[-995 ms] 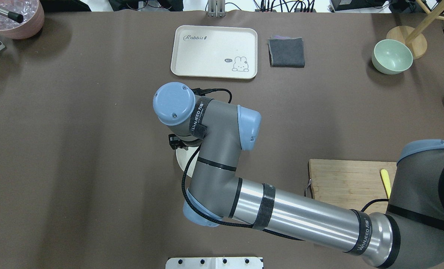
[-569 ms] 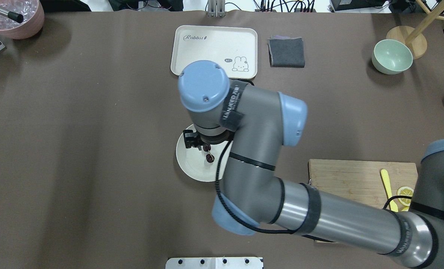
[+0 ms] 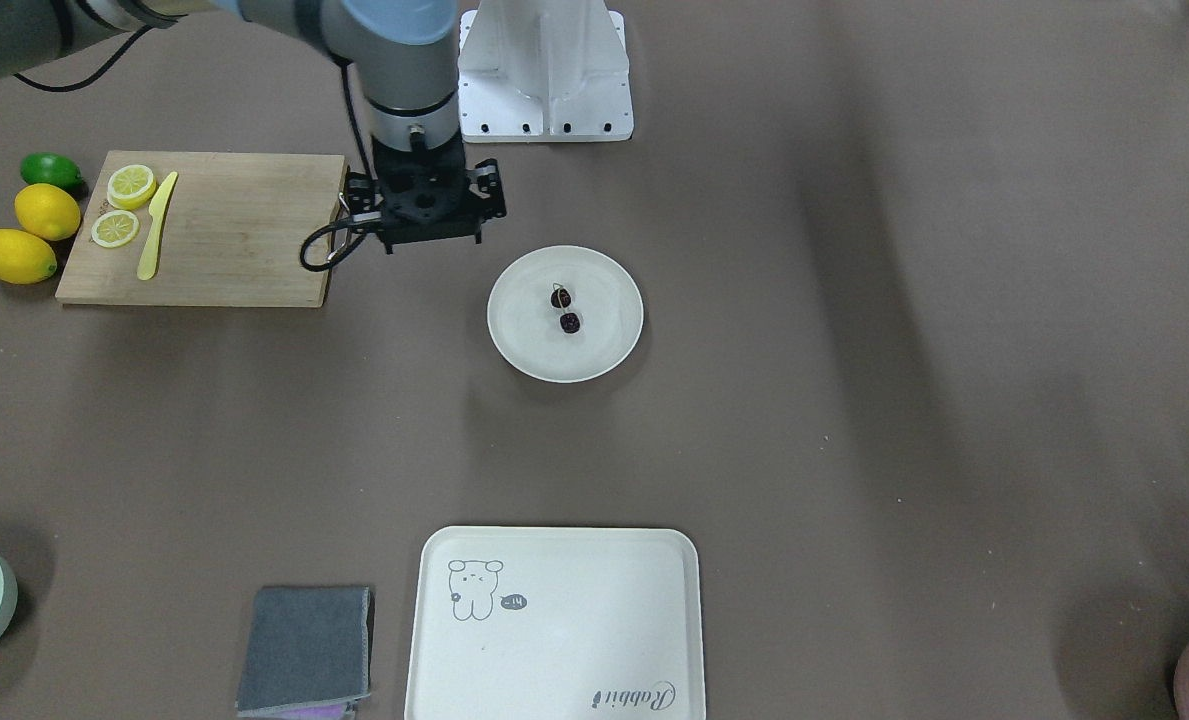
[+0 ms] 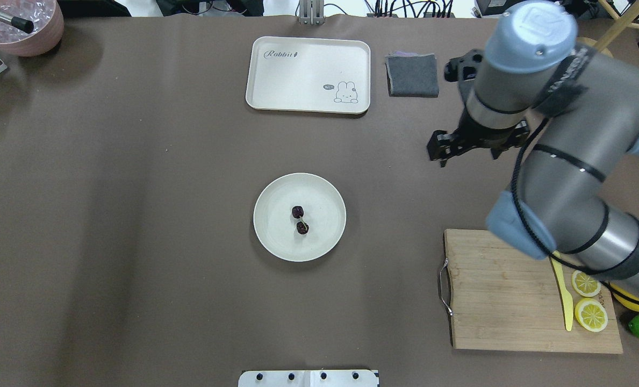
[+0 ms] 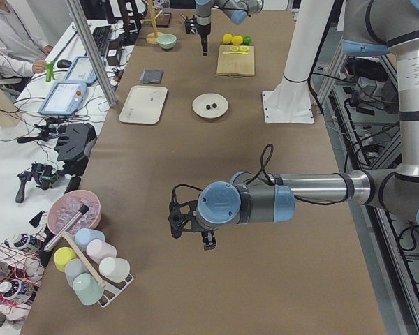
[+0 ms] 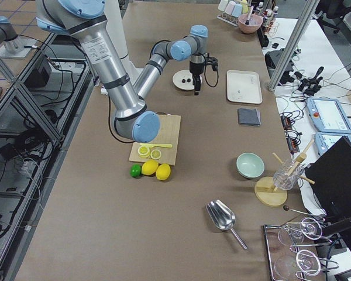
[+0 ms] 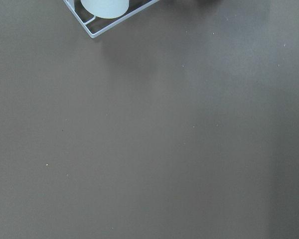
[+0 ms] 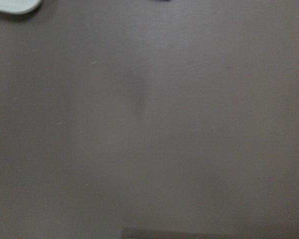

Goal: Place red cherry on plate
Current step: 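Open the right gripper and raise it away from the plate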

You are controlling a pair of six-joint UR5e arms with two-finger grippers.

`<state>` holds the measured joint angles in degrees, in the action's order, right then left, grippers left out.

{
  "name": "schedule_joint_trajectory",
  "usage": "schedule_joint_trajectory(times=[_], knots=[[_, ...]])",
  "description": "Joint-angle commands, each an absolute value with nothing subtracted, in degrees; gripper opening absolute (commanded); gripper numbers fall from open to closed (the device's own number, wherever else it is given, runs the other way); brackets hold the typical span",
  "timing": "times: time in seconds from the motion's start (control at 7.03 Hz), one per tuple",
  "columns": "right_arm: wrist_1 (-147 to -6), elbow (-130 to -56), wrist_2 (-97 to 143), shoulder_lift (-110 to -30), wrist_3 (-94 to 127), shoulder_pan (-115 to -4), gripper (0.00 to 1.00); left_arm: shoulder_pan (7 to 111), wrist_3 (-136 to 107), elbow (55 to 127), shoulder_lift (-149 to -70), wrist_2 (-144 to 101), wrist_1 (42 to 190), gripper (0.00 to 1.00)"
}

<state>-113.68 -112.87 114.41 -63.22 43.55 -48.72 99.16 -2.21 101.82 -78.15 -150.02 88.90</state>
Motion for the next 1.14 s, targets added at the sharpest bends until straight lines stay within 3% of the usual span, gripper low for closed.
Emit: schedule_joint_trajectory(times=[0.0,0.57,1.0], knots=[[-114.3,-114.2,117.5,-72.8,33.5,-62.8,1.0,98.2,4.7,101.3,-78.3,-149.2,86.1,0.98],[-110.4,-104.9,125.6,-79.0,8.8,-77.3,1.0,98.3,5.3,100.5,-90.2,-143.4,69.9,0.98],[-108.7,-104.3,131.9,-82.1,-3.8,-83.7,1.0,98.8,9.6,101.0,-88.3,-143.3,69.5,0.98]])
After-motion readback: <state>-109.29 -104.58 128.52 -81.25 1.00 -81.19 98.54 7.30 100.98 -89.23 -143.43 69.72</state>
